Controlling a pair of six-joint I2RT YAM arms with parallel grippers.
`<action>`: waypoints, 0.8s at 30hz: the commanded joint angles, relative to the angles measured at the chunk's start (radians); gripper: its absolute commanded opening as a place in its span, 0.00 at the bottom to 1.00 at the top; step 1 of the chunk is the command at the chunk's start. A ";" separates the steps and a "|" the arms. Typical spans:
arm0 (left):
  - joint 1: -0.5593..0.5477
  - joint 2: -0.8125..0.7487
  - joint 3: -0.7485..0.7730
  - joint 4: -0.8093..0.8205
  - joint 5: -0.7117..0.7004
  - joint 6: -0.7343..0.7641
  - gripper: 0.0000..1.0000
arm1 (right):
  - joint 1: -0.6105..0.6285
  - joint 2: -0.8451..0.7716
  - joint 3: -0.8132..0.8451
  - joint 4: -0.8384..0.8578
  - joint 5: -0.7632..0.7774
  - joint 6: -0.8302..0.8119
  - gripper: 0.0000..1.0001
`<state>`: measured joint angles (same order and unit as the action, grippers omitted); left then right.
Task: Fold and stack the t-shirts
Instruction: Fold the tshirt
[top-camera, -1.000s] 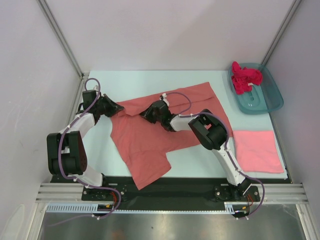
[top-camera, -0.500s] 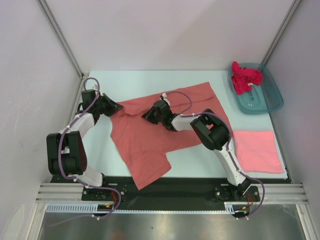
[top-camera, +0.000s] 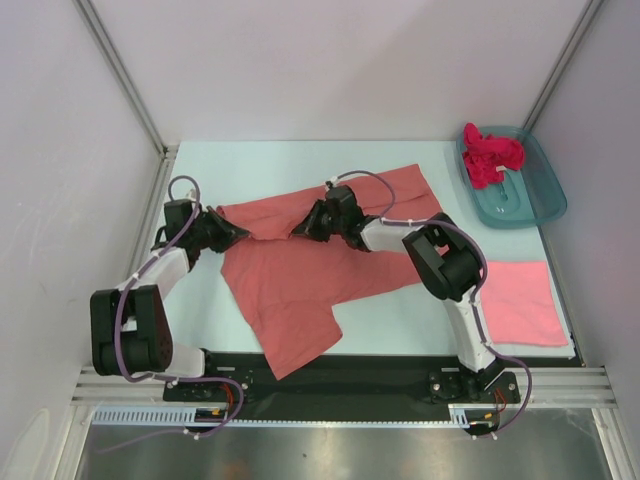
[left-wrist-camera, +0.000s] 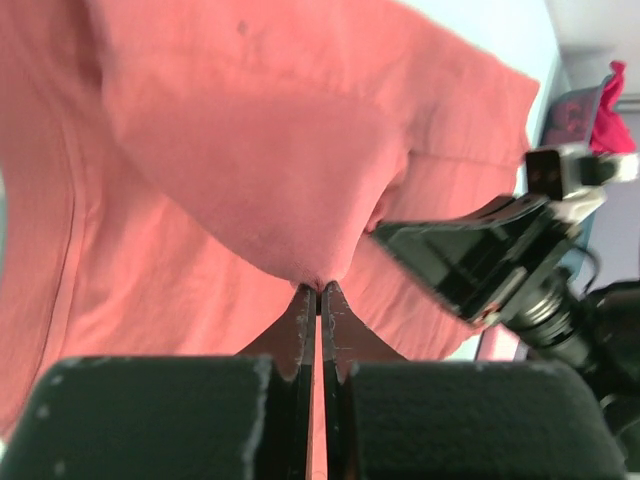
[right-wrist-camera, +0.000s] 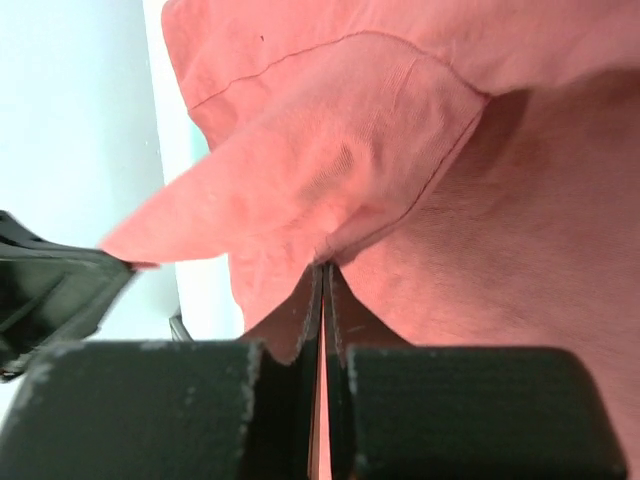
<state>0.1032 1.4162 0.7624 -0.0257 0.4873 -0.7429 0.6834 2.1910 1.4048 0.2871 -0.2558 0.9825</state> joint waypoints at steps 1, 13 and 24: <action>0.003 -0.056 -0.046 0.021 0.025 -0.016 0.00 | -0.030 -0.069 0.000 -0.049 -0.143 -0.080 0.00; -0.007 -0.082 -0.136 0.053 0.074 -0.038 0.01 | -0.157 -0.094 0.017 -0.180 -0.367 -0.202 0.00; -0.010 -0.083 -0.198 0.049 0.094 -0.030 0.04 | -0.180 0.003 0.106 -0.249 -0.484 -0.258 0.00</action>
<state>0.0963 1.3701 0.5804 0.0013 0.5575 -0.7700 0.5003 2.1704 1.4693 0.0643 -0.6792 0.7620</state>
